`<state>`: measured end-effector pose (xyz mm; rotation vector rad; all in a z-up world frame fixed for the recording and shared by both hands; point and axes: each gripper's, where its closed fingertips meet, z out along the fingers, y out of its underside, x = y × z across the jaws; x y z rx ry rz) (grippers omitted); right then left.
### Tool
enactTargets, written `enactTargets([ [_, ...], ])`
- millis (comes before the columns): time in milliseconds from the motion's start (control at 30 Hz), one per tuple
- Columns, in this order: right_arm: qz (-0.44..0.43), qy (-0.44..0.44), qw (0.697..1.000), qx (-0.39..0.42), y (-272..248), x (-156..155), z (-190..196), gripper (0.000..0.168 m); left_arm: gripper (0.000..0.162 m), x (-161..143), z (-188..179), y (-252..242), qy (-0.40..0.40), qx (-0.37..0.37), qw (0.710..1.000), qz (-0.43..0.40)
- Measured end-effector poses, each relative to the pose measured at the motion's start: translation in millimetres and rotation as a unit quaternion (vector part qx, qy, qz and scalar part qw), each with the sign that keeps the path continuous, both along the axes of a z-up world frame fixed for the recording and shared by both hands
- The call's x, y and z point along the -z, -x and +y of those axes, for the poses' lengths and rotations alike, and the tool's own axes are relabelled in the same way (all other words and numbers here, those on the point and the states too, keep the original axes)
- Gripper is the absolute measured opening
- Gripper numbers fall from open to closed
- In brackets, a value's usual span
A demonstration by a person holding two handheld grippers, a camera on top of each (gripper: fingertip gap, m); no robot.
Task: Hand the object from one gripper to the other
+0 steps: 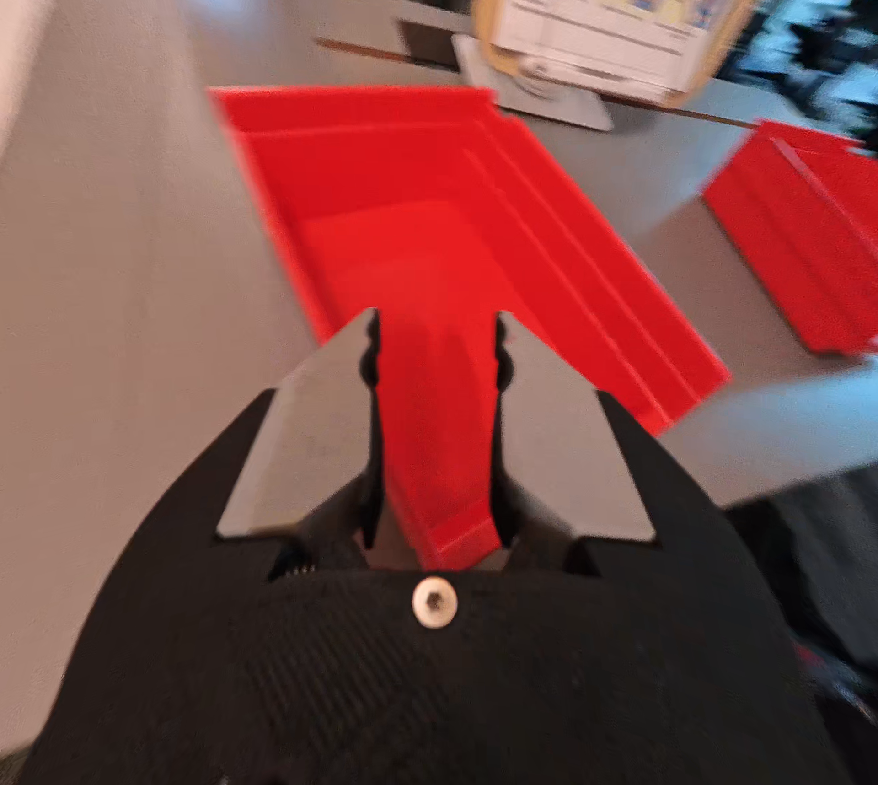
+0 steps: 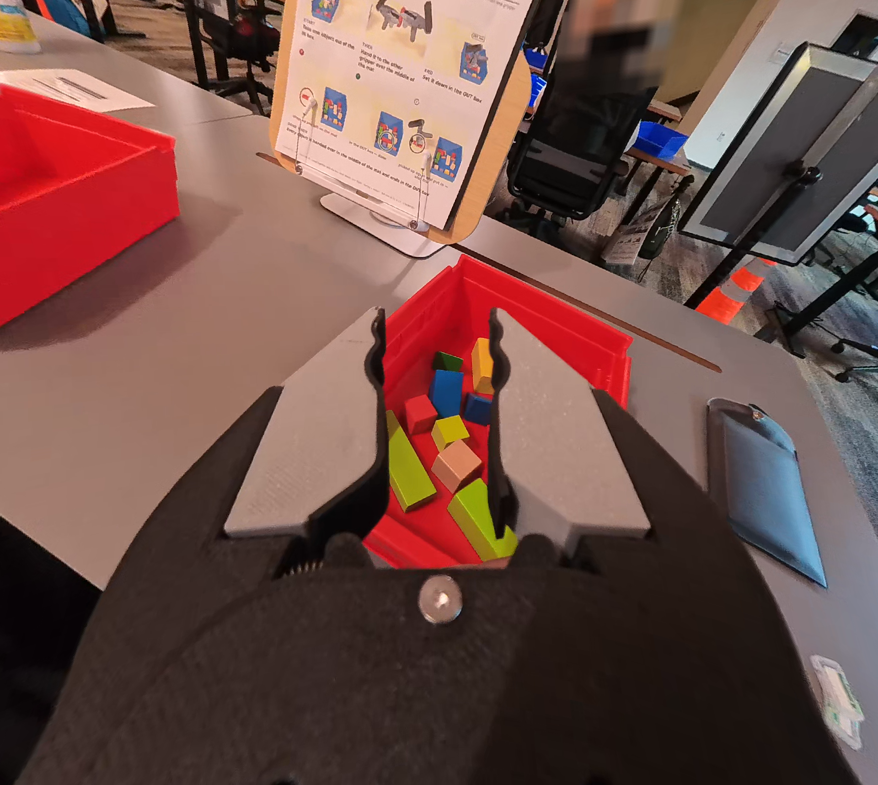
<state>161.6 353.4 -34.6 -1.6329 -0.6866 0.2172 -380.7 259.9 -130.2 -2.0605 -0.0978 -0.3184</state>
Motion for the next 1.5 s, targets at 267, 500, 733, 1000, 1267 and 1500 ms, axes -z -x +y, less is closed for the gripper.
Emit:
enactTargets([
  [267, 0.004, -0.001, 1.0, -0.013, 5, -5, -8, 0.043, 0.087, -21, -31, -95, 0.004, 0.137, 0.99, 0.022],
  [500, -0.027, 0.077, 0.996, -0.037, 24, 29, -13, 0.069, 0.09, 46, -7, -157, 0.052, 0.087, 0.98, 0.172],
  [733, -0.056, 0.173, 0.98, -0.076, 75, 88, -11, 0.085, 0.046, 89, 27, -175, 0.073, 0.098, 0.964, 0.236],
  [1000, -0.173, 0.215, 0.959, 0.055, 62, 163, 28, 0.076, 0.003, 80, 15, -101, 0.08, 0.052, 0.966, 0.24],
  [1267, -0.289, 0.206, 0.932, 0.065, 80, 205, 26, 0.045, 0.004, 31, 3, -71, 0.009, 0.007, 0.966, 0.258],
  [1500, -0.27, 0.187, 0.945, 0.014, 130, 202, 4, 0.047, 0.004, -53, -16, -69, -0.098, -0.023, 0.962, 0.255],
])
